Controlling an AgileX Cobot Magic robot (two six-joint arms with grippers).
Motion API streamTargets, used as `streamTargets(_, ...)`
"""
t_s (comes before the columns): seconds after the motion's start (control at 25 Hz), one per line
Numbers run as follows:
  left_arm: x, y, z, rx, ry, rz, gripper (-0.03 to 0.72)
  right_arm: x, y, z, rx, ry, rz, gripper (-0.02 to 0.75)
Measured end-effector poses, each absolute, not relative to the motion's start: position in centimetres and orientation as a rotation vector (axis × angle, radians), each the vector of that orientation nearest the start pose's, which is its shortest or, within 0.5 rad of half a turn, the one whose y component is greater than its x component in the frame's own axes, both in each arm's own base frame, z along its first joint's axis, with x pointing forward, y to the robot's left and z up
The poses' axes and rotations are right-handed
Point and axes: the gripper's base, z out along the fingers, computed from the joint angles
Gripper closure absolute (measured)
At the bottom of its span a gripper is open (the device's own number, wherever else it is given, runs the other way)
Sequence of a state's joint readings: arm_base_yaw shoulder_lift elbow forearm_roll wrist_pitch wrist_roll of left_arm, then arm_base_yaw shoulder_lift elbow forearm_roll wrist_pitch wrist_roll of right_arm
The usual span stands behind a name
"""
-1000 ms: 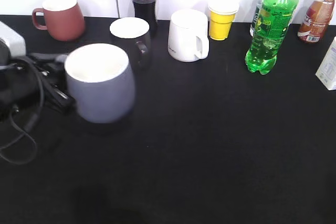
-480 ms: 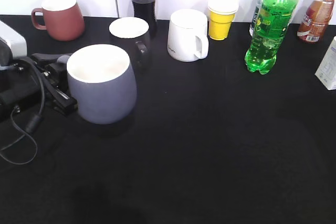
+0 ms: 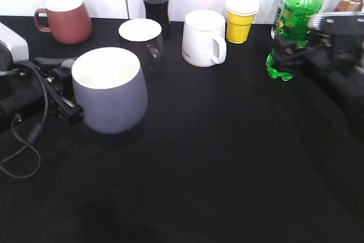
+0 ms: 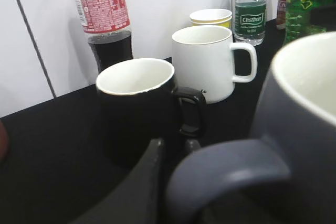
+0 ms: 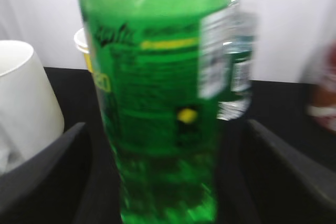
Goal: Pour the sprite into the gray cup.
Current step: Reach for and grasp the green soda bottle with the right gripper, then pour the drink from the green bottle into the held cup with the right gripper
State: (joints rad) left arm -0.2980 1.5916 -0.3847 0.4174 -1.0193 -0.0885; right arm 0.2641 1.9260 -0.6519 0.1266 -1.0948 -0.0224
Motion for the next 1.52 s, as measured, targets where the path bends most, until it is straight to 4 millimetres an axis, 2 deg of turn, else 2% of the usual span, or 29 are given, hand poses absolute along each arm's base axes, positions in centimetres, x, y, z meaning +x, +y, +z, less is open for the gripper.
streamTargets(0.2, 23.8, -10.6, 17.6, 0.624, 1.604, -0.418, 0.611, 36.9, 8.9, 12.6, -0.097, 1.635, 0.138, 0.081)
streamTargets(0.24, 23.8, -10.6, 17.6, 0.624, 1.604, -0.418, 0.611, 37.3, 9.0, 12.2, -0.094, 1.636, 0.136, 0.115)
streamTargets(0.32, 23.8, -10.6, 17.6, 0.623, 1.604, -0.418, 0.611, 37.6, 9.0, 12.2, -0.087, 1.63, 0.134, 0.258)
streamTargets(0.36, 23.8, -10.6, 17.6, 0.622, 1.604, -0.417, 0.611, 37.6, 9.0, 12.2, -0.093, 1.62, 0.131, 0.287)
streamTargets(0.44, 23.8, -10.6, 17.6, 0.622, 1.604, -0.417, 0.611, 36.8, 9.1, 12.4, -0.138, 1.618, 0.142, 0.3)
streamTargets(0.48, 23.8, -10.6, 17.6, 0.621, 1.604, -0.417, 0.611, 35.7, 9.1, 13.1, -0.172, 1.62, 0.153, 0.3)
streamTargets(0.6, 23.8, -10.6, 17.6, 0.621, 1.604, -0.417, 0.611, 32.8, 9.9, 17.7, -0.348, 1.507, 0.223, 0.3)
streamTargets(0.68, 23.8, -10.6, 17.6, 0.622, 1.604, -0.418, 0.611, 31.3, 12.1, 19.6, -0.508, 1.495, 0.273, 0.3)
streamTargets(0.8, 23.7, -10.6, 17.6, 0.634, 1.603, -0.422, 0.611, 28.9, 16.3, 19.7, -0.77, 1.456, 0.291, 0.3)
streamTargets(0.88, 23.6, -10.8, 17.5, 0.644, 1.61, -0.453, 0.611, 27.7, 18.6, 19.3, -0.963, 1.411, 0.227, 0.3)
streamTargets(1.08, 23.0, -11.4, 17.4, 0.727, 1.604, -0.515, 0.611, 27.9, 19.2, 19.7, -1.222, 1.186, -0.074, 0.3)
streamTargets(1.2, 22.8, -11.6, 17.3, 0.761, 1.598, -0.527, 0.612, 28.4, 18.6, 19.8, -1.292, 1.103, -0.296, 0.3)
streamTargets(1.52, 22.8, -11.6, 17.3, 0.77, 1.597, -0.531, 0.612, 28.6, 18.5, 21.0, -1.325, 0.869, -0.55, 0.3)
